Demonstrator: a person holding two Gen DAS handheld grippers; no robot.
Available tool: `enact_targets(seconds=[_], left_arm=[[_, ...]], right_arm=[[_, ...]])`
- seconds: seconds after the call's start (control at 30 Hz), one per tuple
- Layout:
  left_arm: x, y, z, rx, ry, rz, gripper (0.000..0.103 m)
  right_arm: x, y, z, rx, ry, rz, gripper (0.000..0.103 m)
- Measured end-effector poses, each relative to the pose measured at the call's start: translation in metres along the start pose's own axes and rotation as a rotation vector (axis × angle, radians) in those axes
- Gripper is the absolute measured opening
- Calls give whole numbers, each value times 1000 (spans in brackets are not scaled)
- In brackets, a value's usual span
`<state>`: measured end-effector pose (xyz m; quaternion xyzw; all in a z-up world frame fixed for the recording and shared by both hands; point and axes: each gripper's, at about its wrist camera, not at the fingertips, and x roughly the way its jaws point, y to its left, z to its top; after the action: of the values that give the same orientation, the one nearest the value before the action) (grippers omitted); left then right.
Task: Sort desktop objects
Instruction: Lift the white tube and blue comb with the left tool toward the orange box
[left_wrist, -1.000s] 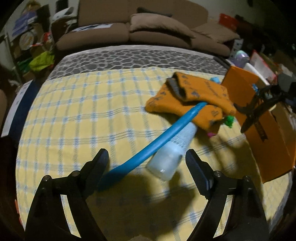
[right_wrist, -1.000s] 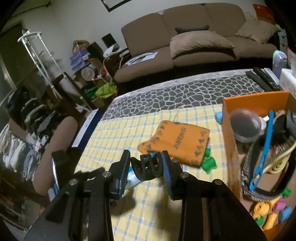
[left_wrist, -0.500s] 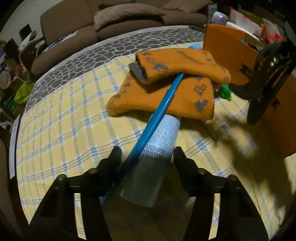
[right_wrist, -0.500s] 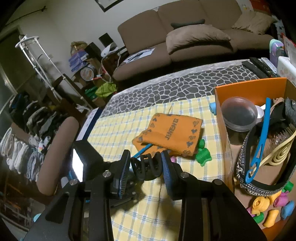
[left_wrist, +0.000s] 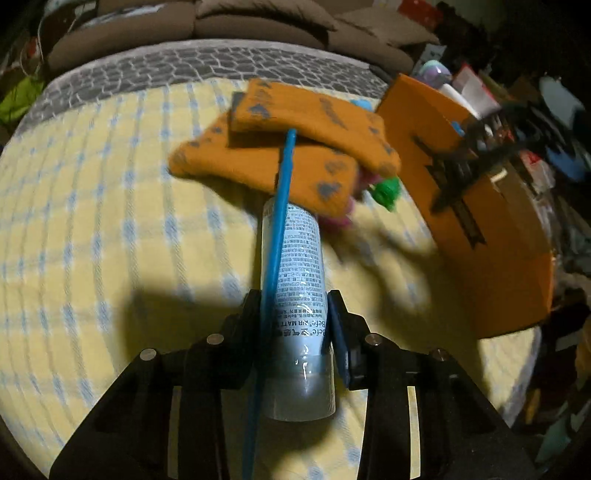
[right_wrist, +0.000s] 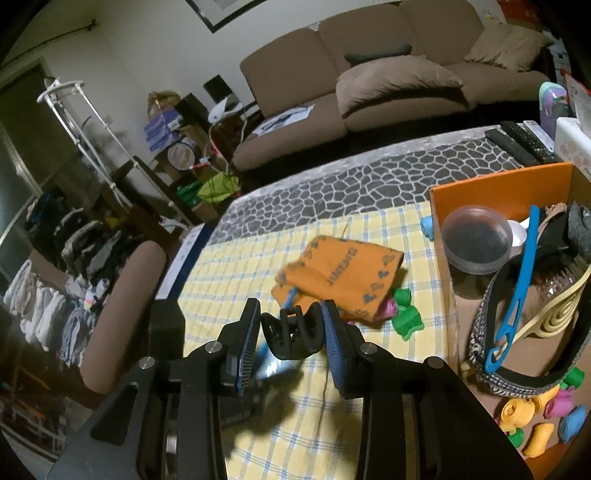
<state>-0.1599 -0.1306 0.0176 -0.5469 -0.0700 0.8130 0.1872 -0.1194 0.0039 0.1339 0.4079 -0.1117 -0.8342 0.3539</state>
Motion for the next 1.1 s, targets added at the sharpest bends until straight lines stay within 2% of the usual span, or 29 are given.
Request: enact_targets(seconds=[0.17,0.33,0.5,0.8,0.93,1.1], left_arm=[[-20,-12,-7,-76,-34,-105,33],[-45,-18,-4,-153,-89,-253,32],[-48,-29,7,-190,-107,-336,32],[-43,-72,21,-157,-97,-362,32],[-39,-98,31,-121,-80,-347,32],[-34,-139,46,-75,-70,-361,32]], right_arm=[[-15,-5,8,21,-28,19,34],[-33,-11,12,30,-61,24,34],[-54,-26,18,46,-93,10,34],[-106,-76,25,88,-160,-74,34],[-130,-104,24,114,-180,-118,34],[-153,-137,19,122,-170,-215,34]])
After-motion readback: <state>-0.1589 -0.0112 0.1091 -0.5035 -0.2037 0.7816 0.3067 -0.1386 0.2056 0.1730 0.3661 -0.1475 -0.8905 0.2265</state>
